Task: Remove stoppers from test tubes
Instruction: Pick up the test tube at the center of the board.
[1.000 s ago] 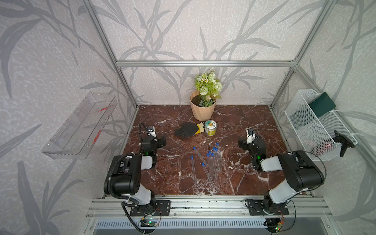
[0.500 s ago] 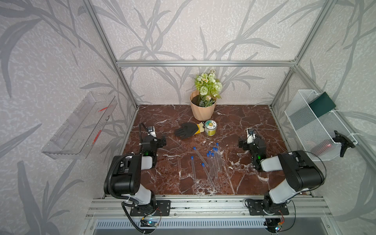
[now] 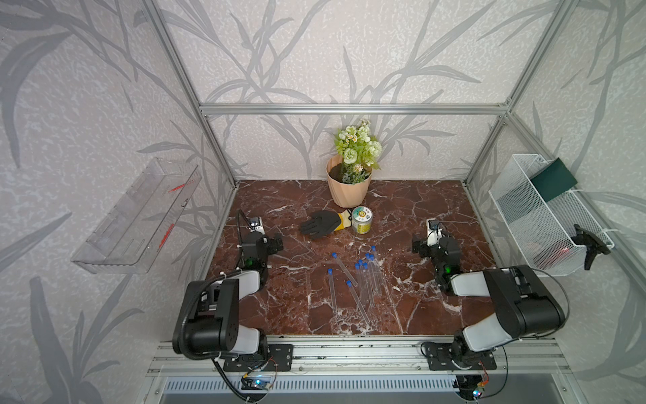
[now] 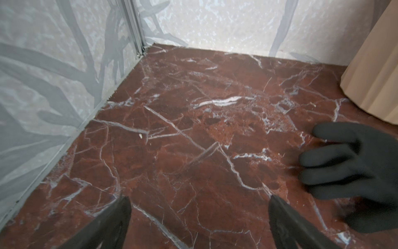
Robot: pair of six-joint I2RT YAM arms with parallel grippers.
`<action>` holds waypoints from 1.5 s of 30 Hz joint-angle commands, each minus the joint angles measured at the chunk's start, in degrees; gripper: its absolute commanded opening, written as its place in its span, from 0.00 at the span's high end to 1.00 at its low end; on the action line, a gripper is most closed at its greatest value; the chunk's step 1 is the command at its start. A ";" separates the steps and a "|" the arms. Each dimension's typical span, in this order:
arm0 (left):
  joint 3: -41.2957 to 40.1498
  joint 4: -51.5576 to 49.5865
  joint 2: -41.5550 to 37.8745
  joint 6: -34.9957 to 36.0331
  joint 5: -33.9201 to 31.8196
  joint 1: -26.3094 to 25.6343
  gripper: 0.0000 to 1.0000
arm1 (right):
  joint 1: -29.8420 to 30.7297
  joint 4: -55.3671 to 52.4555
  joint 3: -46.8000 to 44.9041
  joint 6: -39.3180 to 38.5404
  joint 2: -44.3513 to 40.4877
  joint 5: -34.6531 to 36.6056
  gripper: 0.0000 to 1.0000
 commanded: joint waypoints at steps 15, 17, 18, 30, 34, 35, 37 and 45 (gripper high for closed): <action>19.88 -58.67 -15.55 -21.92 10.81 -8.30 0.01 | 8.79 -77.54 29.56 17.62 -21.40 -0.93 0.01; 20.79 -62.00 -15.93 -22.62 13.76 -10.51 0.01 | 10.33 -84.95 33.82 20.15 -19.70 -1.60 0.01; 21.18 -63.65 -16.15 -23.24 15.11 -11.16 0.01 | 10.74 -88.43 35.42 21.30 -18.60 -1.51 0.01; 25.05 -88.66 -22.93 -32.75 14.27 -24.38 0.05 | 12.35 -97.95 41.14 23.01 -12.60 -15.24 0.01; 23.43 -90.74 -23.10 -38.13 12.92 -28.59 0.06 | 15.11 -98.61 41.10 22.45 -12.03 -17.14 0.01; 23.32 -91.36 -22.93 -38.99 12.01 -29.21 0.06 | 15.44 -97.68 40.34 23.06 -12.21 -18.74 0.01; 23.01 -91.51 -22.72 -40.58 10.88 -30.43 0.07 | 16.66 -96.47 39.04 23.58 -12.58 -20.56 0.01; 26.03 -85.31 -12.62 -38.78 11.66 -32.80 0.11 | 17.77 -86.65 33.19 25.71 -18.30 -31.55 0.01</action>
